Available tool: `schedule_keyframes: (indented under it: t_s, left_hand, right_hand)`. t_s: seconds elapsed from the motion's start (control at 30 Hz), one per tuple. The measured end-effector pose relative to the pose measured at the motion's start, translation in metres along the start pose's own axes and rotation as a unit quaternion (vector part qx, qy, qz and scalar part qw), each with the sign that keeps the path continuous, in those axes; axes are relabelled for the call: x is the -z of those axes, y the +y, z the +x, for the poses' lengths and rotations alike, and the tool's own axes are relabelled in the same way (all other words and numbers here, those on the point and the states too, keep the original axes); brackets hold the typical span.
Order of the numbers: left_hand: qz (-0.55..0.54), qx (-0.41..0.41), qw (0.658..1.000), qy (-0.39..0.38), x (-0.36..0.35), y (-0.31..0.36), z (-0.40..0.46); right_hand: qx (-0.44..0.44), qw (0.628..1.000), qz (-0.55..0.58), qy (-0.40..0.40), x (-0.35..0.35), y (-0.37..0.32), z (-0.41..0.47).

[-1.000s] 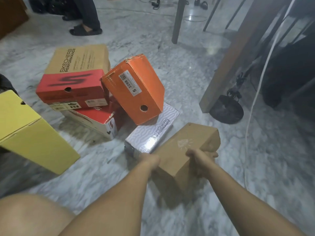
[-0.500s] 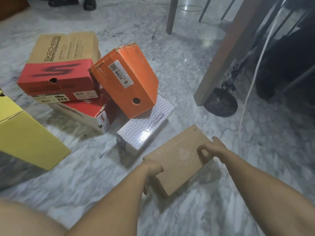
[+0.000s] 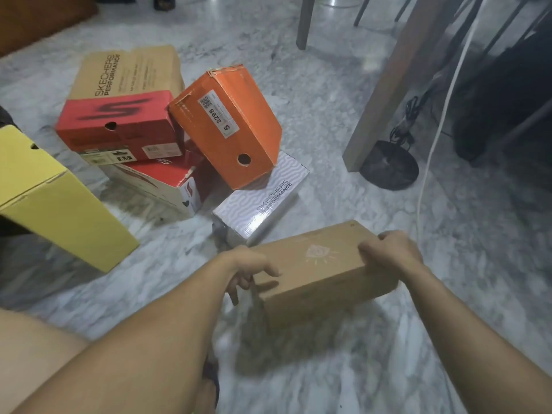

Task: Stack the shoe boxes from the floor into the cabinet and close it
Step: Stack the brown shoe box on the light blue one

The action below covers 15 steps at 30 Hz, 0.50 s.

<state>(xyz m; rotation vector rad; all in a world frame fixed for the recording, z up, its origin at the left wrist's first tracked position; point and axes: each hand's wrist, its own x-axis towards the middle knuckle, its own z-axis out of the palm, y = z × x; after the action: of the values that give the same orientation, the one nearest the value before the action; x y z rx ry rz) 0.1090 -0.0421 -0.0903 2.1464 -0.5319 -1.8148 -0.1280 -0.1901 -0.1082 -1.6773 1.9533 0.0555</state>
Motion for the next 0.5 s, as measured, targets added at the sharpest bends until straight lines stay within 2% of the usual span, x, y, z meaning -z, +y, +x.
schedule_keyframes:
  t_s: [0.13,0.27,0.33,0.5]
  left_hand:
    - [0.028,-0.033,0.999,-0.024,0.013,0.008,-0.035]
    - [0.036,-0.08,0.996,-0.014,0.039,0.009,-0.077]
    - [0.04,-0.098,0.994,0.018,0.055,0.005,-0.1]
    - [0.013,-0.139,0.977,0.163,0.108,-0.022,-0.158]
  right_hand:
    - [0.062,0.997,0.037,0.029,0.04,-0.015,-0.029]
    - [0.138,0.985,0.101,-0.001,0.075,-0.043,-0.069]
    - [0.184,0.978,0.097,-0.024,0.087,-0.063,-0.091]
    - [0.29,0.949,0.111,-0.049,0.099,-0.121,-0.15]
